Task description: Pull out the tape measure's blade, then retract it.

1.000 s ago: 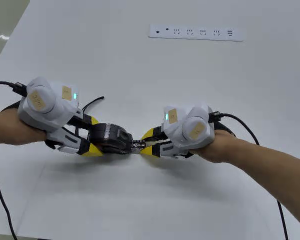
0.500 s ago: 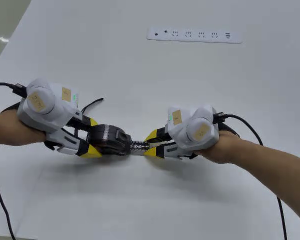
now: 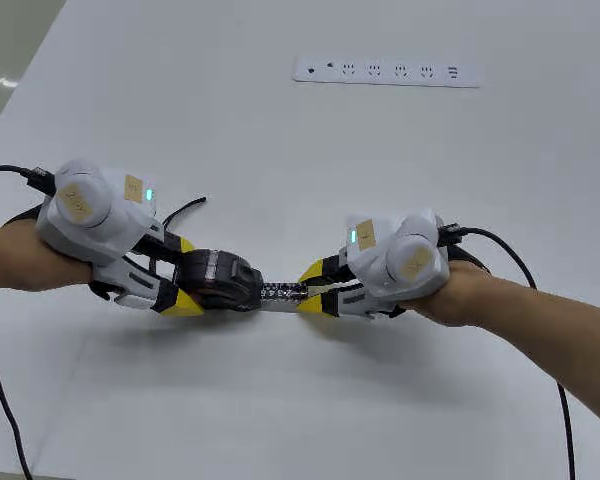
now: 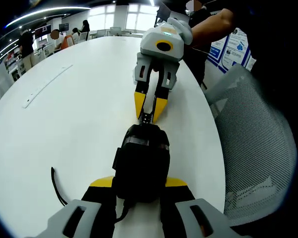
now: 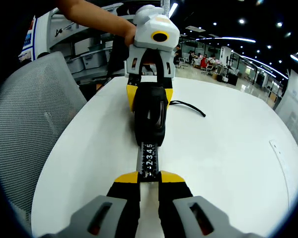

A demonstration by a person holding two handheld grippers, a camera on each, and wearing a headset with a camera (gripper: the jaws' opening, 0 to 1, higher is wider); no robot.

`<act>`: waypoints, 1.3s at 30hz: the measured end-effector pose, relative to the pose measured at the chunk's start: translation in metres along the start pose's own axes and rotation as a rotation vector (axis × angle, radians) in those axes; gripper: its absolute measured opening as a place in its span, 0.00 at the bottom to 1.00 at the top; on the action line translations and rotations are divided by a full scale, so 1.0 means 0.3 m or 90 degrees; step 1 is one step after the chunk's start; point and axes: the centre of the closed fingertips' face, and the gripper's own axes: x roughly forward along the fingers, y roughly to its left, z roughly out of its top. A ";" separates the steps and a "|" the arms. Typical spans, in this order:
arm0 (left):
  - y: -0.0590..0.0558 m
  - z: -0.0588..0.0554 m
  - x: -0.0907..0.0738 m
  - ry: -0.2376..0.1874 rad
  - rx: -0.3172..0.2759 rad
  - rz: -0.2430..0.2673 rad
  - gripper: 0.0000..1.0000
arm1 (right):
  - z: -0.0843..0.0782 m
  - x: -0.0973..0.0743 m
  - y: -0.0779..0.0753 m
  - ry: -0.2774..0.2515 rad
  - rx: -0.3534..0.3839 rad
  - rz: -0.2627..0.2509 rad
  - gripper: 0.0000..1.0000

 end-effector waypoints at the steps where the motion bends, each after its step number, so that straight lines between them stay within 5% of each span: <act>1: 0.001 0.000 0.000 0.001 0.000 0.000 0.31 | -0.003 -0.004 -0.001 0.000 0.000 -0.001 0.11; 39: 0.001 -0.007 0.005 0.001 -0.010 0.003 0.31 | -0.097 -0.120 -0.002 0.004 0.002 -0.005 0.11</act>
